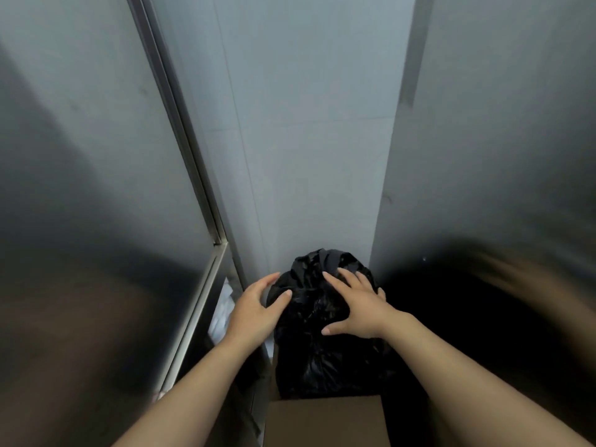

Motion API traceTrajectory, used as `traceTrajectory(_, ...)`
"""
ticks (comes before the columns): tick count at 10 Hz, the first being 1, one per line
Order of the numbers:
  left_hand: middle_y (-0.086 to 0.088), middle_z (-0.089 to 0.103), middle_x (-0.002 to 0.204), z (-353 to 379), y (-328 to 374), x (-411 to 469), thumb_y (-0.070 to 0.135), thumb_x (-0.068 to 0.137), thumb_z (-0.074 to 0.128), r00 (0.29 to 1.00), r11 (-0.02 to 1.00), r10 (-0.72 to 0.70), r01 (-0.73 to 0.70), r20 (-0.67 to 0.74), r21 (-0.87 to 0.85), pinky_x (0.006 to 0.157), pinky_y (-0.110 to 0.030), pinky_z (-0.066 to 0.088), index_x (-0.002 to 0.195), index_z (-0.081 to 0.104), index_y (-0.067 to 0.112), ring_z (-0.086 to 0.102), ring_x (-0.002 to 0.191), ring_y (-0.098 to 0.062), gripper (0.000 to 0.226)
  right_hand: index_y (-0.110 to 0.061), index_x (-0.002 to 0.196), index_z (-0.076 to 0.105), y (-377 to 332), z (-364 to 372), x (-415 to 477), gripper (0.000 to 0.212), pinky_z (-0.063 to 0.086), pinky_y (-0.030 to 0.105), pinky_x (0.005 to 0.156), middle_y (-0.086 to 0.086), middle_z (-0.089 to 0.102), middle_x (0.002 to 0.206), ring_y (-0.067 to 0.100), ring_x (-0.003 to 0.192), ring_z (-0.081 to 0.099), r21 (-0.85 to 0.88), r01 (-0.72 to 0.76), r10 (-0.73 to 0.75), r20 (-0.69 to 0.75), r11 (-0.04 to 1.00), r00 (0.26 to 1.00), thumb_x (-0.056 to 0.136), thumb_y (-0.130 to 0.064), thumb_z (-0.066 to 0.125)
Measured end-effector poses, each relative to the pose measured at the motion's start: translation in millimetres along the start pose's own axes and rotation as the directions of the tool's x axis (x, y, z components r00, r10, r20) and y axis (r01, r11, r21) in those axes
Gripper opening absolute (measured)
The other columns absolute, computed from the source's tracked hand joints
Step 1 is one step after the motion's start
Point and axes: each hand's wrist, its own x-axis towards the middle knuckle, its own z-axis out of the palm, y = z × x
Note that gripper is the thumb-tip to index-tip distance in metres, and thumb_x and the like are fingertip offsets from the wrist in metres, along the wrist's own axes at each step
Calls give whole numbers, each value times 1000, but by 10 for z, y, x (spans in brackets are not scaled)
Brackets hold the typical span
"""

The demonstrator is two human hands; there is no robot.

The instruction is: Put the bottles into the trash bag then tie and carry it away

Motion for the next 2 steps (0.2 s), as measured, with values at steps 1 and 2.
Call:
traceTrajectory(1, 22, 51, 121, -38, 184, -26, 47, 80, 64, 995, 992, 96, -96, 8, 86, 97, -18, 31, 122, 54, 39, 42, 114, 5, 44, -40, 145, 7, -56, -234, -181, 94, 18, 54, 113, -4, 4, 157, 23, 144, 3, 11, 15, -13, -137, 1000, 990, 73, -64, 62)
traceTrajectory(2, 21, 50, 126, -90, 392, -109, 52, 80, 61, 979, 971, 201, -196, -22, 134, 98, -20, 31, 124, 52, 41, 44, 119, 1, 46, -27, 146, 18, -123, -448, -342, 81, 26, 41, 112, 5, 20, 154, 24, 141, 20, 15, 79, -71, -308, 997, 949, 82, -59, 54)
